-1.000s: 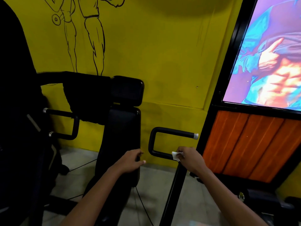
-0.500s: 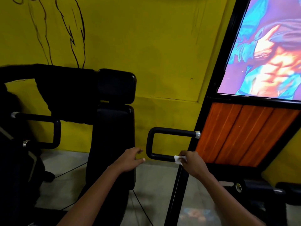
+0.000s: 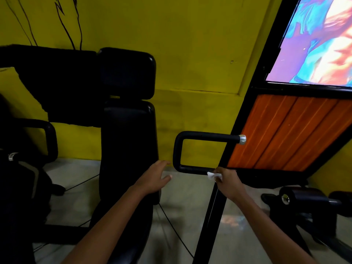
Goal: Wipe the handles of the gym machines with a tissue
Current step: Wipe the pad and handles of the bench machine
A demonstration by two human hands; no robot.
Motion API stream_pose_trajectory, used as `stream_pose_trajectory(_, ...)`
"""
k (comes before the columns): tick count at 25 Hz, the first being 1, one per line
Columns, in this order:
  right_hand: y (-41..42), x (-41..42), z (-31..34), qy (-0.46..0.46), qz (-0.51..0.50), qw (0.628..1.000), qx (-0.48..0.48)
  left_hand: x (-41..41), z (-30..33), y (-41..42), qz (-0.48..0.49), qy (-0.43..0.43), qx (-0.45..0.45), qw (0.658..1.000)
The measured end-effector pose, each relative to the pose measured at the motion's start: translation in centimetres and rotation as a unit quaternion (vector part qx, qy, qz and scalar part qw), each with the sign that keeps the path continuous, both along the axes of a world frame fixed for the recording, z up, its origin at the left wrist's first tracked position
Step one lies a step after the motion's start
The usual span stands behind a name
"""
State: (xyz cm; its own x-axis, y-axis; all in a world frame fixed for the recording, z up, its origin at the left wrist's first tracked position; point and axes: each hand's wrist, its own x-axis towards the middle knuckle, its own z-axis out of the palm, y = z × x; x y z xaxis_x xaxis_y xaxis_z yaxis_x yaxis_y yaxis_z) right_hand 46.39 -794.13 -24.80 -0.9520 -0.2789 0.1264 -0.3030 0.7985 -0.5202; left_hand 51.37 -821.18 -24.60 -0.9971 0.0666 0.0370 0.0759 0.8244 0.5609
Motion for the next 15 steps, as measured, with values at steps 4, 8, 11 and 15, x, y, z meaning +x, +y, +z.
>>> stream_pose_trajectory(4, 0.3, -1.2, -1.9, -0.017, -0.002, 1.0, -0.003, -1.1, -1.5, 0.7, 0.008, 0.011, 0.001, 1.0)
stream_pose_trajectory(8, 1.0, -2.3, -2.8, -0.025, 0.0, 1.0, 0.004, -1.7, -2.6, 1.4, 0.012, 0.005, 0.014, 1.0)
stream_pose_trajectory(11, 1.5, -2.8, -2.8, -0.019, 0.003, 1.0, 0.005, -1.9, -2.8, 1.9, 0.008, 0.007, 0.018, 1.0)
stream_pose_trajectory(15, 1.4, -3.6, -2.4, -0.023, 0.006, 1.0, 0.007, -3.1, -2.4, 1.9, 0.011, 0.029, 0.015, 0.999)
